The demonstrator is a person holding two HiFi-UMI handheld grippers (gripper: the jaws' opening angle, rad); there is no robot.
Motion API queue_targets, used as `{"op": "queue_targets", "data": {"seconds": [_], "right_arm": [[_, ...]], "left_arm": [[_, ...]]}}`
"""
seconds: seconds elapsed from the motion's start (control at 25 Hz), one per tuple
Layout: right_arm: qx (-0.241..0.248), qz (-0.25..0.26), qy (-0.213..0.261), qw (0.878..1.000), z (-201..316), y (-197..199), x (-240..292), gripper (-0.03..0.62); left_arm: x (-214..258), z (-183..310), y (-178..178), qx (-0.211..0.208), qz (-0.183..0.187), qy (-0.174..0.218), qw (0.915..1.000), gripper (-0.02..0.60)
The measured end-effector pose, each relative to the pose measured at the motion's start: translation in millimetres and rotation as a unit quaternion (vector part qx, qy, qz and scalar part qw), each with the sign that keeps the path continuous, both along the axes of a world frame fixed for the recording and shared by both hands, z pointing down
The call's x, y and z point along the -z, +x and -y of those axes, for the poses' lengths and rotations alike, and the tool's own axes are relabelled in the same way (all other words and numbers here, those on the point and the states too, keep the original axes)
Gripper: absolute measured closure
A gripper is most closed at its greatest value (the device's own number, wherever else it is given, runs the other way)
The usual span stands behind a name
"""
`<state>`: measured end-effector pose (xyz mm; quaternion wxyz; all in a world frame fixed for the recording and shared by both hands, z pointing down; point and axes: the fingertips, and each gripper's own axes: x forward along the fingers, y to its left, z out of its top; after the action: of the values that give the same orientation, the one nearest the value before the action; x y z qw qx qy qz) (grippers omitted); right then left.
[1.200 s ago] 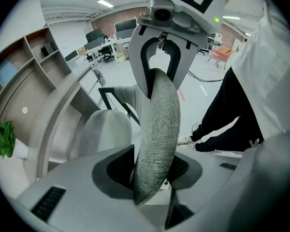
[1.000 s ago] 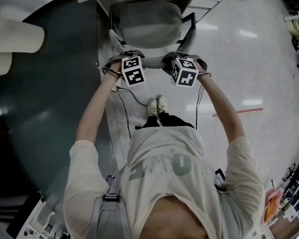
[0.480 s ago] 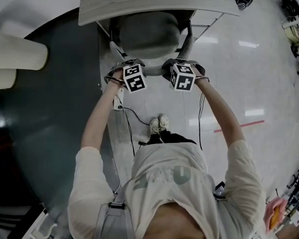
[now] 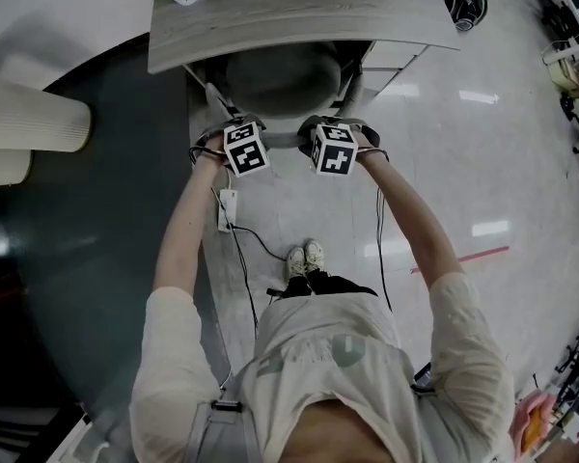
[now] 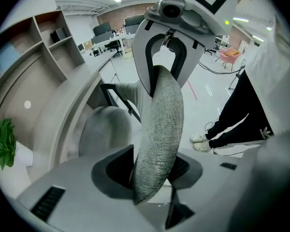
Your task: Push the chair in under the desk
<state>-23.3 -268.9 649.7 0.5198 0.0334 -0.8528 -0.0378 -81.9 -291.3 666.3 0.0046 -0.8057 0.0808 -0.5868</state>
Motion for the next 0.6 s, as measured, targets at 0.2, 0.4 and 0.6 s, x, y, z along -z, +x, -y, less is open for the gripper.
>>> {"op": "queue_targets", "data": {"seconds": [0.2,0.4,0.6], "right_arm": [[-0.003,-0.005,-0.01,1.0,24,-2,-1,0.494],[0.013,-0.001,-0.035,0.999,26,4,-1,0.49],[0.02,-0.003,-0.055,0.998,27,6,-3,0.482]], "left_arm": [[-1,23,-2,0.006,0.004,-0.002,1.0,0.405],[-1,24,6,-0.011,-0.015,-0.014,0.9997,0.405],[-1,25,9,-0.024,-0.026,-0.015,0.9993,0.407]]}}
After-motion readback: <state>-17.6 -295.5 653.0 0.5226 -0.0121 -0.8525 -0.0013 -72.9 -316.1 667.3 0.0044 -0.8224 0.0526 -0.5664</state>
